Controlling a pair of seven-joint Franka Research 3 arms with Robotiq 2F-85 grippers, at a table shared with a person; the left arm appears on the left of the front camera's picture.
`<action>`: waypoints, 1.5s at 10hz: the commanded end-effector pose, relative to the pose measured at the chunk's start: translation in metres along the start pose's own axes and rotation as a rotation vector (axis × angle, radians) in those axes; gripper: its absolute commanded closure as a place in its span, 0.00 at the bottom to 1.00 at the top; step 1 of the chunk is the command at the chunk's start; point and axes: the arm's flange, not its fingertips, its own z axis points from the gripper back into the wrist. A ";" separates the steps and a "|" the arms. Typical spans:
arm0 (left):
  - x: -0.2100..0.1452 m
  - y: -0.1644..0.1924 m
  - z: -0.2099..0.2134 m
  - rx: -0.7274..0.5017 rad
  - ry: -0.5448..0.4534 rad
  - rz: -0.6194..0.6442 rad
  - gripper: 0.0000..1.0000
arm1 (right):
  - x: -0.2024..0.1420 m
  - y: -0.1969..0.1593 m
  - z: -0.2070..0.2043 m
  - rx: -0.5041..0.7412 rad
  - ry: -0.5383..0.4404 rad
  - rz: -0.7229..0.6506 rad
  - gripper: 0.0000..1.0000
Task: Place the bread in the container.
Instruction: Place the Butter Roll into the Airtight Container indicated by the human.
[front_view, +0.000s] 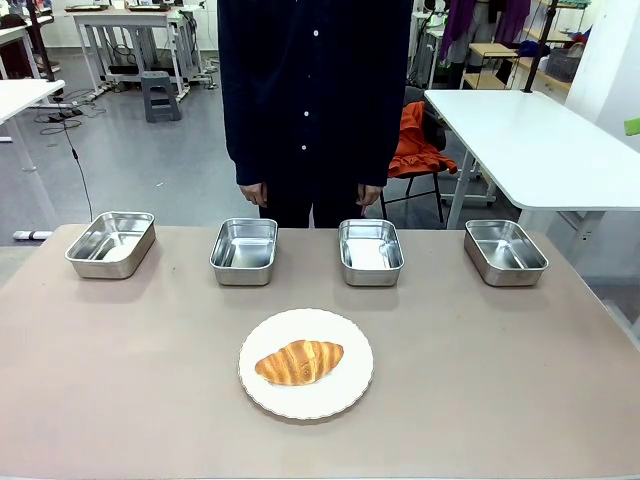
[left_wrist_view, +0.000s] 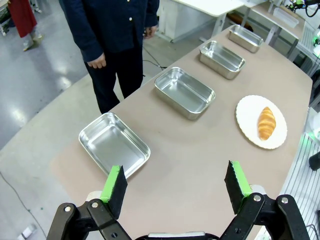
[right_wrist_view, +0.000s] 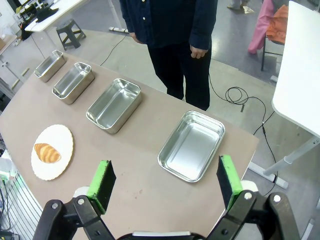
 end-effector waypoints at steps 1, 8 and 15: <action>0.000 -0.001 0.001 -0.001 -0.009 -0.001 0.00 | 0.001 -0.002 -0.001 0.007 -0.017 0.006 0.00; 0.000 -0.001 0.001 -0.001 -0.009 -0.001 0.00 | 0.001 -0.002 -0.001 0.007 -0.017 0.006 0.00; 0.000 -0.001 0.001 -0.001 -0.009 -0.001 0.00 | 0.001 -0.002 -0.001 0.007 -0.017 0.006 0.00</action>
